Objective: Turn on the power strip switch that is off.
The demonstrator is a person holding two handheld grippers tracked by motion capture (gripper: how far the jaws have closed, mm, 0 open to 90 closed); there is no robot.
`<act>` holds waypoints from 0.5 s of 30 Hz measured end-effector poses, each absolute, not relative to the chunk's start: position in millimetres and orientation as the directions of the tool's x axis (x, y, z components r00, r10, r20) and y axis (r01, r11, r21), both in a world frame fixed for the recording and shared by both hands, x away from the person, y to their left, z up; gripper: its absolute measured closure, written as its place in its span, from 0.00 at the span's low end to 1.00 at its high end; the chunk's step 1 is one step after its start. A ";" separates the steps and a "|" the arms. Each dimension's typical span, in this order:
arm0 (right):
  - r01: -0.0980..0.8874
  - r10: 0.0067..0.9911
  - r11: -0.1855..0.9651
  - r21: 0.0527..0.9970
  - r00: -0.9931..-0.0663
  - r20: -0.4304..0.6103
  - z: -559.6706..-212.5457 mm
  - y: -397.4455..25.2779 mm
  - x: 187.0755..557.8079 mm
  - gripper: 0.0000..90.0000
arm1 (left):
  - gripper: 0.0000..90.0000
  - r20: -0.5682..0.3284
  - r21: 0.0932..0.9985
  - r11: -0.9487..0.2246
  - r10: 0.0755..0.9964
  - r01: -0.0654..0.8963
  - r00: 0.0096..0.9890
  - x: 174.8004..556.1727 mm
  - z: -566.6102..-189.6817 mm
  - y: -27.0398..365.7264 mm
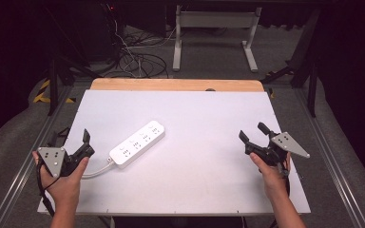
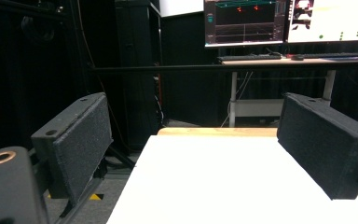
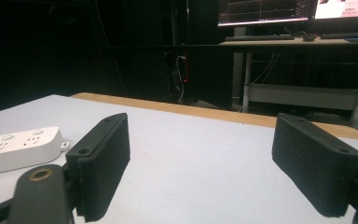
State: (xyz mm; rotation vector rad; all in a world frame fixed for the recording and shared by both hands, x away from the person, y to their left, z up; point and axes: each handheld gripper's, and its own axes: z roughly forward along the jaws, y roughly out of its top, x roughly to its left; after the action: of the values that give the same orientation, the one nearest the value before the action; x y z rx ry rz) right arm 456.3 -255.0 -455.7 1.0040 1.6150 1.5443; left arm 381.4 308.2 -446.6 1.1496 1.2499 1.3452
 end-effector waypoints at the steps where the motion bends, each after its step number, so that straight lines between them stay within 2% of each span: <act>1: 0.077 0.880 -0.002 0.997 -0.473 0.038 -455.6 -254.7 456.6 0.22 | 0.12 0.036 0.999 -0.041 0.992 -0.035 -0.124 381.0 -446.6 308.4; 15: 0.078 0.878 0.002 0.997 -0.477 0.036 -455.5 -253.5 457.1 0.22 | 0.12 0.038 0.999 -0.042 0.992 -0.033 -0.122 381.2 -447.0 309.1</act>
State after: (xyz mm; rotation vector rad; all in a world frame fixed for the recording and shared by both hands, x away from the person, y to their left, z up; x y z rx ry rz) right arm 457.1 -253.5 -455.5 1.0011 1.6213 1.5455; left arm 381.2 309.1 -447.0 1.1521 1.2524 1.3455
